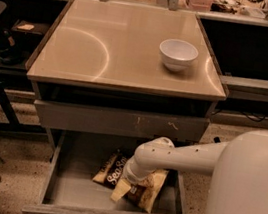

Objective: Pick brown chip bag from middle drawer and place on counter

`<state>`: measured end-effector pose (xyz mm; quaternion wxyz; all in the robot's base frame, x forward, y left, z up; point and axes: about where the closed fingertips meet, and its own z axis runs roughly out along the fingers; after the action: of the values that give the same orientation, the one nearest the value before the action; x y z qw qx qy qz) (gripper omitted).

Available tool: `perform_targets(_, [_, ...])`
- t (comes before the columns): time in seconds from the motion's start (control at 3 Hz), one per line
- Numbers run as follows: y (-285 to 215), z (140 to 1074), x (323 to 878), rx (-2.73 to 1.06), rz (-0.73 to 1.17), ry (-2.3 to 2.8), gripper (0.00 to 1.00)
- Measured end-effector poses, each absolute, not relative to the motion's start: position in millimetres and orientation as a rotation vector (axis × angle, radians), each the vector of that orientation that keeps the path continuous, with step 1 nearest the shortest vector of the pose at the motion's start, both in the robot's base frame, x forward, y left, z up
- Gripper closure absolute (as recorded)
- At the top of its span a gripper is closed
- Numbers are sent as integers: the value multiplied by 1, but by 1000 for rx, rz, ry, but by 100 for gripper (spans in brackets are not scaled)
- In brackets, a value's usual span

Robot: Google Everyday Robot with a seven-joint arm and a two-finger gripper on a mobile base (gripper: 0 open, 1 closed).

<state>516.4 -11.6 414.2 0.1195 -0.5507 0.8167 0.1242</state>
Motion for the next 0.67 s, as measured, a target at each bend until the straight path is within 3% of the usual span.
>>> perform_targets(0.67, [-10,377,534,-1604,343,2393,0])
